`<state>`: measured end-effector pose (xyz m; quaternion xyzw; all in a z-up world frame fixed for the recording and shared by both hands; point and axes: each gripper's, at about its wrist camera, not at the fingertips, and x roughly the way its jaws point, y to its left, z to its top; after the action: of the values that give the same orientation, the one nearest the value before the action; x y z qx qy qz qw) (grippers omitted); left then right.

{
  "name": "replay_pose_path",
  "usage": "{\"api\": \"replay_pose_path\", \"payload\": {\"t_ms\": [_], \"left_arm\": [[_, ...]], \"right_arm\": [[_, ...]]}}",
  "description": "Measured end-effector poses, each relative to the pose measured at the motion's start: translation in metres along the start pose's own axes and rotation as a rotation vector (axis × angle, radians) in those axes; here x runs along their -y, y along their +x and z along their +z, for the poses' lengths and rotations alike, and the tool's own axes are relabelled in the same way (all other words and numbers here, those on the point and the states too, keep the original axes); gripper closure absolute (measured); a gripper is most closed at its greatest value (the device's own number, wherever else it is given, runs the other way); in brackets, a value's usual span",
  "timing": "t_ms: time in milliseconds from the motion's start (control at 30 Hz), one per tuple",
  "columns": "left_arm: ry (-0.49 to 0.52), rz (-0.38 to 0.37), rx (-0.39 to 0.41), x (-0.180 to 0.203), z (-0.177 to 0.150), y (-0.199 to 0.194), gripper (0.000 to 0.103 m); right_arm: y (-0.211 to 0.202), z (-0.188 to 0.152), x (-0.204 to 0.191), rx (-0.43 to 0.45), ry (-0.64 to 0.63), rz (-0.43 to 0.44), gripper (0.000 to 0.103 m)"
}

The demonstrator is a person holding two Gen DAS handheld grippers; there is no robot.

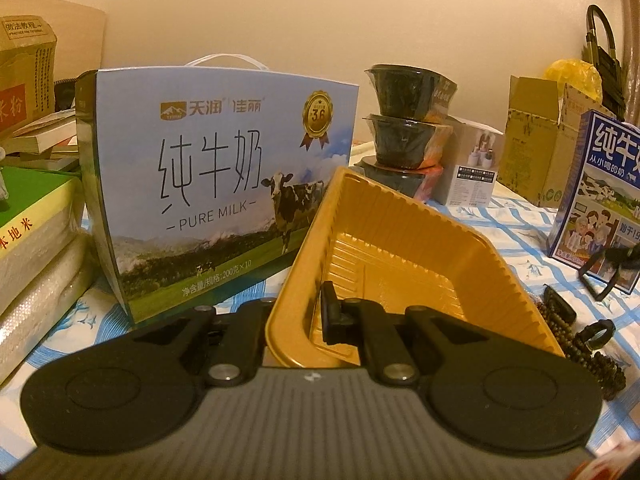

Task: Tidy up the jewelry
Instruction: 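Grasp a small black item from the bead pile with the right gripper, then carry the black item into the orange tray and open the right gripper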

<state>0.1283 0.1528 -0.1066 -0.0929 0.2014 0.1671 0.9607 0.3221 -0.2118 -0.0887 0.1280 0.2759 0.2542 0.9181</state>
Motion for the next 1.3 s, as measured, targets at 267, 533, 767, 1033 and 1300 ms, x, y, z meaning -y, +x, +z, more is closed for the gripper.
{"api": "replay_pose_path", "payload": {"t_ms": [267, 533, 767, 1033, 1300], "left_arm": [[-0.002, -0.005, 0.002, 0.0, 0.001, -0.001, 0.095], [-0.005, -0.015, -0.003, 0.001, 0.001, -0.004, 0.095], [-0.005, -0.018, -0.006, -0.001, 0.0, -0.006, 0.096], [-0.006, -0.018, -0.011, -0.001, 0.0, -0.004, 0.096], [-0.007, -0.017, -0.007, -0.001, 0.001, -0.003, 0.096]], "right_arm": [[-0.015, 0.007, -0.045, -0.028, 0.013, 0.133, 0.082], [0.004, -0.028, -0.114, -0.138, -0.005, 0.268, 0.082], [0.029, -0.053, -0.14, -0.183, -0.039, 0.225, 0.082], [0.004, -0.038, -0.127, -0.104, -0.022, 0.196, 0.068], [-0.02, -0.033, -0.061, -0.069, 0.012, -0.046, 0.031]]}}
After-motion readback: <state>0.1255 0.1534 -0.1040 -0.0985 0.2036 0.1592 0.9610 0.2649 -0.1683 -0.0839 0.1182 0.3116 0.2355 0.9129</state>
